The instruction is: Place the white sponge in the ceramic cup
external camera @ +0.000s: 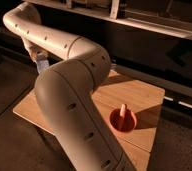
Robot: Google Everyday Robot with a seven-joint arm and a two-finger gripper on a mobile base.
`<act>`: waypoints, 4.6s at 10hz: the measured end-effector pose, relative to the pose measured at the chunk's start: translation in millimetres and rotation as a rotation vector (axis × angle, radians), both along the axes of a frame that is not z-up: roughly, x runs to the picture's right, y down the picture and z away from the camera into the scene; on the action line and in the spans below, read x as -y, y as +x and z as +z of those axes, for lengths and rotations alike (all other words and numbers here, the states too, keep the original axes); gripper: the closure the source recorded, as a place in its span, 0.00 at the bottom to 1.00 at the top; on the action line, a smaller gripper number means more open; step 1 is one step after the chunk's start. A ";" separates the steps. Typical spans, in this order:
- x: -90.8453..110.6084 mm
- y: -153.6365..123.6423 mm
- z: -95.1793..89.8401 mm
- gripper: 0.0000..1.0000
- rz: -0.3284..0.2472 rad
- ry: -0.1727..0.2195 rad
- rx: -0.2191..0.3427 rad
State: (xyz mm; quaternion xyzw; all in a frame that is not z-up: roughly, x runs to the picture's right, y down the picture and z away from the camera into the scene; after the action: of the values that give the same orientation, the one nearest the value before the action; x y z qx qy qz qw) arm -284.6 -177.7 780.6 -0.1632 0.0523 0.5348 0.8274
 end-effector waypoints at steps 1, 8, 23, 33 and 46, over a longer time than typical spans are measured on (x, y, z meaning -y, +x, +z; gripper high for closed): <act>-2.7 -1.2 2.6 1.00 -0.009 -0.007 -0.001; -14.3 3.0 21.5 1.00 -0.019 -0.047 -0.024; -28.5 7.7 48.0 1.00 -0.004 -0.111 -0.056; -32.7 5.3 57.9 1.00 -0.004 -0.104 -0.056; -45.9 2.2 75.0 1.00 -0.028 -0.099 -0.038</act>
State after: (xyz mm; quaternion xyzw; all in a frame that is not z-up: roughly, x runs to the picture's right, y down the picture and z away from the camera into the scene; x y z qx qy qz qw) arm -282.4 -131.8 855.6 -0.1931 0.0966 0.5230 0.8245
